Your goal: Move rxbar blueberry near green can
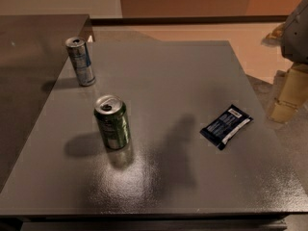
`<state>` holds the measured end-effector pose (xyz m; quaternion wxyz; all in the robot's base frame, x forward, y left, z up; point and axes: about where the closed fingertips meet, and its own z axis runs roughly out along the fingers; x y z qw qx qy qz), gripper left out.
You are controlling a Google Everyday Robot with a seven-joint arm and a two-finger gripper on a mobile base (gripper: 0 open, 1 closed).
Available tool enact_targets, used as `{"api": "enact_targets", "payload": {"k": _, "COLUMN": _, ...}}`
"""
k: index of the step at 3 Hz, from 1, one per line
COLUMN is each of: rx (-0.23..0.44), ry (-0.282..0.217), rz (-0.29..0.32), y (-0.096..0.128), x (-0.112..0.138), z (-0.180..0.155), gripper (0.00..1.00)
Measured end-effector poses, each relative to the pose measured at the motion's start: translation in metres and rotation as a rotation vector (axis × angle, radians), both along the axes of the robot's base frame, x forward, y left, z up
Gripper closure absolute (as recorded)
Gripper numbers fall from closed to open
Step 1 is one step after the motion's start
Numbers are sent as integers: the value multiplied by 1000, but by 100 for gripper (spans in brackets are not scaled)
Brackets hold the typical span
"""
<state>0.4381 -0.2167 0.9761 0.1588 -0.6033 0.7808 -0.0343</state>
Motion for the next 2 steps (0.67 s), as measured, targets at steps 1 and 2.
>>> {"api": "enact_targets", "payload": {"k": 1, "rx": 0, "ry": 0, "rz": 0, "y": 0, "x": 0, "z": 0, "gripper": 0}}
{"api": "enact_targets", "payload": {"k": 2, "rx": -13, "ry": 10, "rz": 18, "y": 4, "x": 2, "z": -3, "gripper": 0}}
